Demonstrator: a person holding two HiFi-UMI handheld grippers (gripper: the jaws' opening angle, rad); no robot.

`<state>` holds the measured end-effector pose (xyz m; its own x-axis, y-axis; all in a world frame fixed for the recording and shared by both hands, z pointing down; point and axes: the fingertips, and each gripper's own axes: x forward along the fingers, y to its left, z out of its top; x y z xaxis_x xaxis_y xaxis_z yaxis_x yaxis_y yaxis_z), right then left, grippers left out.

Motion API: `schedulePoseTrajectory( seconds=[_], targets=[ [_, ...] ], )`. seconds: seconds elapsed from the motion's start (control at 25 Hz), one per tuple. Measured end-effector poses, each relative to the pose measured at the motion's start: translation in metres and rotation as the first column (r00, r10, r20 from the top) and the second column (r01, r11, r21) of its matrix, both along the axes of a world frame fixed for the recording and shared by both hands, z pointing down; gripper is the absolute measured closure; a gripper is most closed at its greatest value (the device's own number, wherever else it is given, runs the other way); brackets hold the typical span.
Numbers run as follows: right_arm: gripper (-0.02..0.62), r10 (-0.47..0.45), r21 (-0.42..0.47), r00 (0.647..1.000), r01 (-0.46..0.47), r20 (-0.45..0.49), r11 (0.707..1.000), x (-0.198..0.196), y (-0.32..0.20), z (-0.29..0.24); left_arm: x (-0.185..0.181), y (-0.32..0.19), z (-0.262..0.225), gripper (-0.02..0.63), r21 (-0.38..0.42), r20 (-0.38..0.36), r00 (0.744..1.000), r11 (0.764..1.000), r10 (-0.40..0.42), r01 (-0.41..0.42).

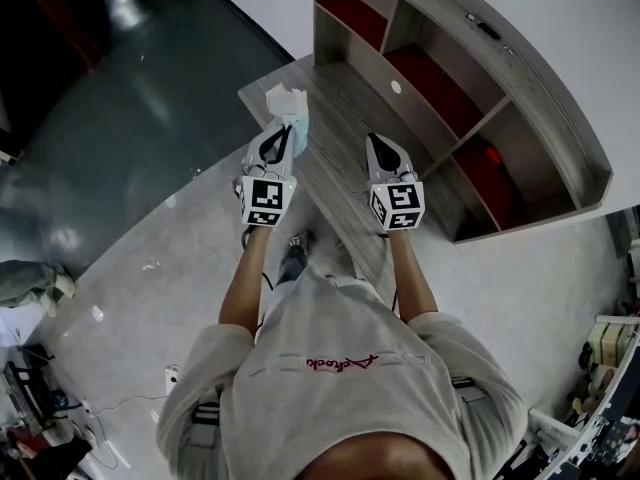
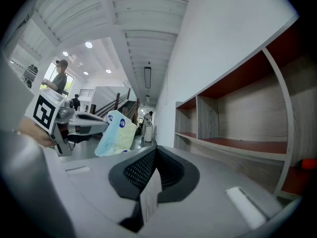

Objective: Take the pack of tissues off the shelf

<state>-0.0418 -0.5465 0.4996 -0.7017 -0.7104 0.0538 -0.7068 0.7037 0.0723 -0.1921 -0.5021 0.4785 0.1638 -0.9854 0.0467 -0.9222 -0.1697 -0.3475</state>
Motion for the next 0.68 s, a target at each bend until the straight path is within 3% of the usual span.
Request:
schedulePoseTrajectory(
  seconds=[0.68],
  targets=[
    [0.591,-0.019,-0.003,1.000,0.019,-0.005,1.000,-0.005,0.012,0.003,-0.001,0.010,0.002,0.604,-0.010,0.005,1.000,1.000,-0.006,0.006]
  ],
)
